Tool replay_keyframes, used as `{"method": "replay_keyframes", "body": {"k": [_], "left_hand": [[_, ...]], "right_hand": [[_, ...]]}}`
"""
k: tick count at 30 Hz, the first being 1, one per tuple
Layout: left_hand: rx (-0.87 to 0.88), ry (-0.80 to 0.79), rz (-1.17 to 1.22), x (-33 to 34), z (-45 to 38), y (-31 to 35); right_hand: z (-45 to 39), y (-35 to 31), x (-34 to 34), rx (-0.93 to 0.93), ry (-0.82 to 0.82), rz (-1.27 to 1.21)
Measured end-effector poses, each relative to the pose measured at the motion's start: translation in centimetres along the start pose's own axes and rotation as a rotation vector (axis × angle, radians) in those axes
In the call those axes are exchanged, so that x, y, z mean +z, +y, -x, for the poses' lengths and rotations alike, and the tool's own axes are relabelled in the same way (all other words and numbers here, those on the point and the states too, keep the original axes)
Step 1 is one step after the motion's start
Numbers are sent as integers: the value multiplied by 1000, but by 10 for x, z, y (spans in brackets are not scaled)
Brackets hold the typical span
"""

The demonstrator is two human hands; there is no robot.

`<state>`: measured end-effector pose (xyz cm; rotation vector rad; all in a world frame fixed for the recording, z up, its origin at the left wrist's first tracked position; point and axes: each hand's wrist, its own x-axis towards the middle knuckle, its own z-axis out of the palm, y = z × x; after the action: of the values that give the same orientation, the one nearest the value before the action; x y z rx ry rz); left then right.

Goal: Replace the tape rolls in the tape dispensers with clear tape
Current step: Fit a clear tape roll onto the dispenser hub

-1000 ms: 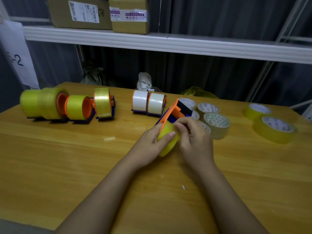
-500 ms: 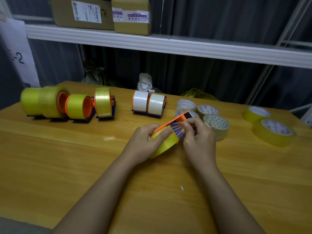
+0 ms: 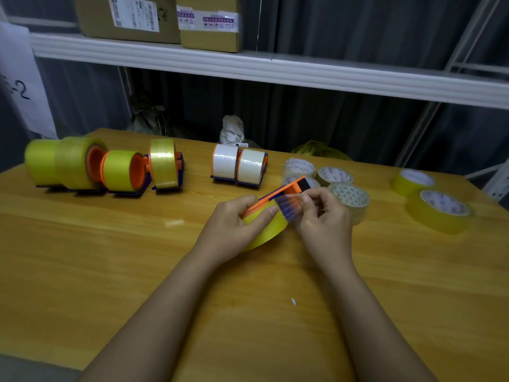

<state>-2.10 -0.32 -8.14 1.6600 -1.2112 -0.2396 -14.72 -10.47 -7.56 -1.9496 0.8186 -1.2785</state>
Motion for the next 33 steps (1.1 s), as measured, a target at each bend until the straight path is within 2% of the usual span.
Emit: {"method": "replay_keyframes", "body": {"k": [17, 26, 33], "left_hand": [[-5, 45, 17, -4, -1, 0], [22, -83, 87, -6, -1, -1], [61, -35, 40, -9, -1, -4]], "right_hand": [[-2, 6, 1, 13, 7, 15], [-5, 8, -1, 40, 5, 1], [-8, 7, -8, 66, 35, -12]]}}
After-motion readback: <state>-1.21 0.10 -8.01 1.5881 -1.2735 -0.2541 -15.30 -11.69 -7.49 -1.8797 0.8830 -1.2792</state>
